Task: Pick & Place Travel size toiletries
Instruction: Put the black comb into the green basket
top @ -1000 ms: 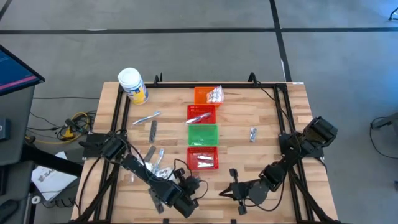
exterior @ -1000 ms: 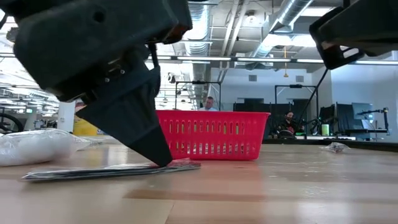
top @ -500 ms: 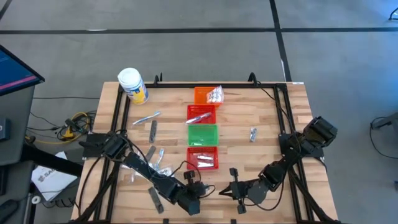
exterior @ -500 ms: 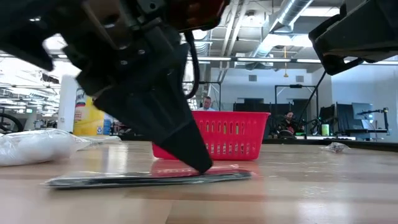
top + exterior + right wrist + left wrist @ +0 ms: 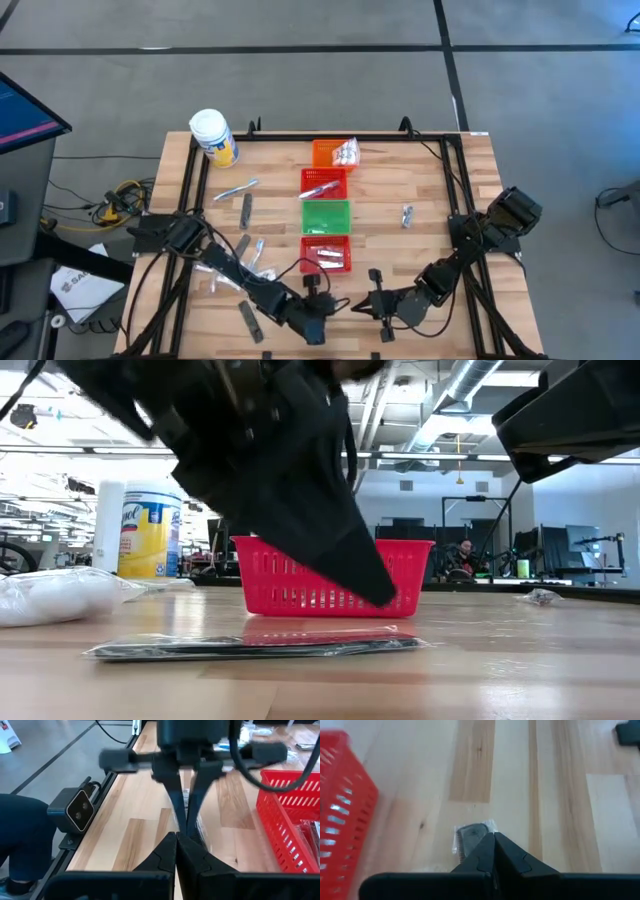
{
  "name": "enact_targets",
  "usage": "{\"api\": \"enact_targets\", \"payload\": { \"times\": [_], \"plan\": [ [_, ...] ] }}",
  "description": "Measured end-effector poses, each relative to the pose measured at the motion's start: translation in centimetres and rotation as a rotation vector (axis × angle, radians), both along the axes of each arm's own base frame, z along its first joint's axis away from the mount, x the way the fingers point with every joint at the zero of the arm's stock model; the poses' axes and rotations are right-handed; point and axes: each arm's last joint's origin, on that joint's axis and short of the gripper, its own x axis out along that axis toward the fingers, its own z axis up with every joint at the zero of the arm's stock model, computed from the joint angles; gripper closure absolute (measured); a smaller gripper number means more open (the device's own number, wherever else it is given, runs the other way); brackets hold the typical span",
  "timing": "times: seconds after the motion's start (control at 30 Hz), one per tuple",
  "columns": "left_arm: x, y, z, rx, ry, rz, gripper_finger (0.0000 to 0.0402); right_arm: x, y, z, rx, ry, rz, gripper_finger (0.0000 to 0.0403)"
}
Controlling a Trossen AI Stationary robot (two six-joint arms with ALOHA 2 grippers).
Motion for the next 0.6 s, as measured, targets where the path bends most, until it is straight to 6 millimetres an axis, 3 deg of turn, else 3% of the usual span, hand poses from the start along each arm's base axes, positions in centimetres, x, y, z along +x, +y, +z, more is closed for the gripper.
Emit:
{"api": "enact_targets", "payload": {
  "times": [0.3,0.6],
  "plan": [
    [-1.5,-1.7,0.6,-0.081,-0.02,0.084,0.0402,0.0,0.0,0.0,0.011,0.003,-0.002,0.0403],
    [-0.5,0.3,-0.5,-0.073,0.046,0.134,0.0401,0.0,0.0,0.0,0.015,0.004,-0.003,0.0403]
  ]
}}
